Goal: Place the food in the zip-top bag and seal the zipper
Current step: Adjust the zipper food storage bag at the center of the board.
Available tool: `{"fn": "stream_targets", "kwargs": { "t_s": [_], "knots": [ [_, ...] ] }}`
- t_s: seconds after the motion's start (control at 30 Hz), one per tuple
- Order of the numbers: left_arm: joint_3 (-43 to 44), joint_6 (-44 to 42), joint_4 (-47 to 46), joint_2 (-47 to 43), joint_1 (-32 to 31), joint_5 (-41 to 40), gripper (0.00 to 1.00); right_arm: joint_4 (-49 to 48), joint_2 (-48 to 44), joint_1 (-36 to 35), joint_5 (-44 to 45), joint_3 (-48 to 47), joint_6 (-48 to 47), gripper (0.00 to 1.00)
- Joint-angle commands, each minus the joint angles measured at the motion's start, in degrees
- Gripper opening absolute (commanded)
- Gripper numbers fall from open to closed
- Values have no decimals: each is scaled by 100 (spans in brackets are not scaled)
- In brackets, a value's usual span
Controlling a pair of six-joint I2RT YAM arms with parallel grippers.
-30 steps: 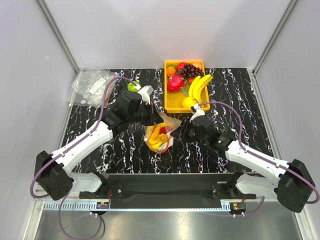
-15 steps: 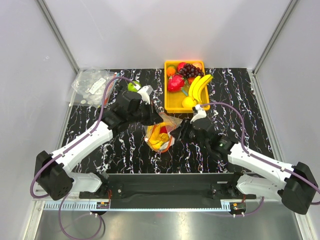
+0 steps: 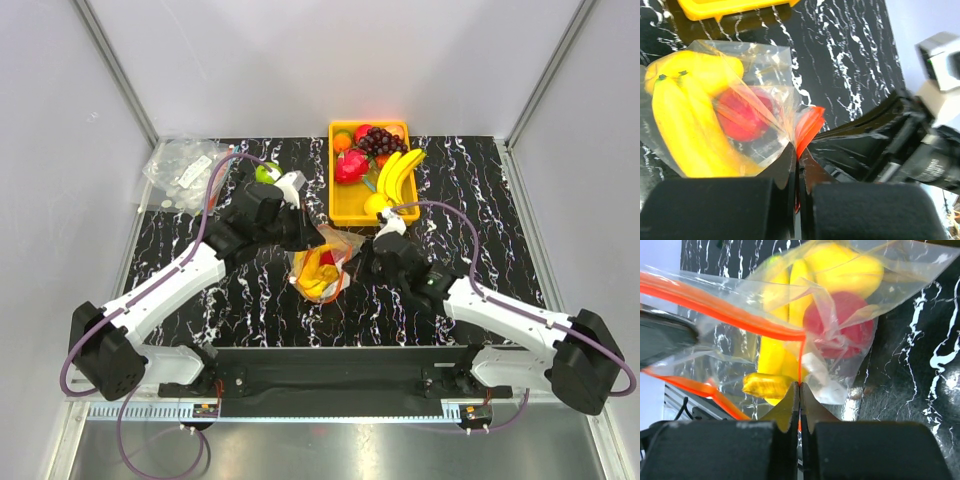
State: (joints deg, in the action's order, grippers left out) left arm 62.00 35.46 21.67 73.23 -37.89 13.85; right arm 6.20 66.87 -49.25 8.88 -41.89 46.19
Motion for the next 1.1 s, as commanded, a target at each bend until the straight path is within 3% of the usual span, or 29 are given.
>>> {"fn": "stream_targets", "kwargs": {
  "t_s": [0.0, 0.2, 0.37, 0.6, 0.77, 0.87, 1.07],
  "knots": [
    [216, -224, 65, -213, 27, -303, 0, 538, -86, -58, 377, -600, -128, 0],
    [514, -575, 934, -529, 18, -1699, 0, 1926, -61, -76, 859, -1619, -479, 0],
    [936, -742, 1655, -801, 27, -2483, 0, 2386, 317, -137, 1010, -2480, -778, 0],
    [2333, -1129, 3568, -1065, 18, -3360, 0, 2211, 1116, -260, 72, -3553, -1077, 0],
    [2836, -963, 4485, -1206, 27, -4828, 4, 1833, 2214, -269, -739, -4379, -1235, 0],
    [2564, -683, 4469, -1267, 53, -5374, 5, 1683, 2953, -234, -1125, -4931, -1332, 0],
    [1219, -654, 3100, -873, 447, -5718, 0, 578, 3946, -15, -1231, -5242, -1333, 0]
  ]
}}
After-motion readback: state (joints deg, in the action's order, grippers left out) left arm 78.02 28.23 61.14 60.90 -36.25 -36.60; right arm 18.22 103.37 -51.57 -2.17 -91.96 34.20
